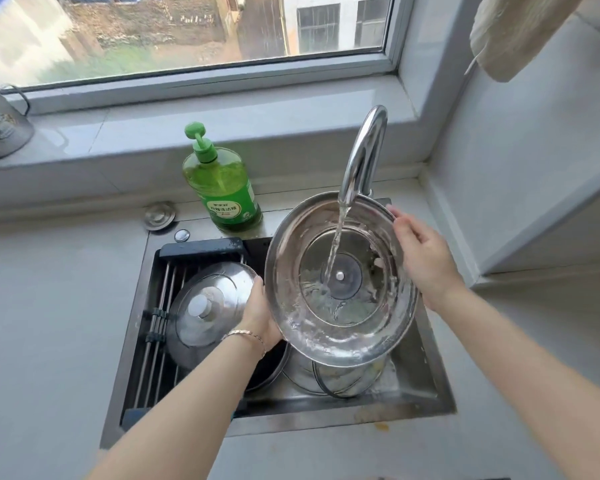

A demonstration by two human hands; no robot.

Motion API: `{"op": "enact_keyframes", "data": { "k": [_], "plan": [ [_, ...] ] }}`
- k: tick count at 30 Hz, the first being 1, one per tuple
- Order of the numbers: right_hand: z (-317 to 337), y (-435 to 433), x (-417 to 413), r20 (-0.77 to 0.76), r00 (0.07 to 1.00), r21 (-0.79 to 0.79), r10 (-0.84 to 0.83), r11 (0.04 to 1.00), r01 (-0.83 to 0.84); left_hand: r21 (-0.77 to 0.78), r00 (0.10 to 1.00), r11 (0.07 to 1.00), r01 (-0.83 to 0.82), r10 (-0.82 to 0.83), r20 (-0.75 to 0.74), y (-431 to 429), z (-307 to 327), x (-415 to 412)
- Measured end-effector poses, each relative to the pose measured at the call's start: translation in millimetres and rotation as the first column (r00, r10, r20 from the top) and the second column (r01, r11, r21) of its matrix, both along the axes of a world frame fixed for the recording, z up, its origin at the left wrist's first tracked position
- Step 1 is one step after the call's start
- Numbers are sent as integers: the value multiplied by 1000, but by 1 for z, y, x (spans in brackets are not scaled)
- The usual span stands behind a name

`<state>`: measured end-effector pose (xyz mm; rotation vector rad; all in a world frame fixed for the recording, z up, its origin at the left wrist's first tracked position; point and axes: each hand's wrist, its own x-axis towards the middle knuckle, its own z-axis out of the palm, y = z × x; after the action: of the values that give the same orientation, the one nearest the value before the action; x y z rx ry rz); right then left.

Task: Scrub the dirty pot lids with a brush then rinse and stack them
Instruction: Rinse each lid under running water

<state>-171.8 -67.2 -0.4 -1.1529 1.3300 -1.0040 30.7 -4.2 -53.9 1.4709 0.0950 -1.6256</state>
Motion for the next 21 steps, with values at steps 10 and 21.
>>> {"op": "enact_keyframes", "data": {
  "k": [10,21],
  "plan": [
    [-48,-1,-17,-290,952,276,98,961,-15,111,959,967,231,-246,144,19,20,17],
    [-109,38,45,177,949,639,-259,764,90,-73,370,847,527,-151,917,12,50,55]
  ]
}}
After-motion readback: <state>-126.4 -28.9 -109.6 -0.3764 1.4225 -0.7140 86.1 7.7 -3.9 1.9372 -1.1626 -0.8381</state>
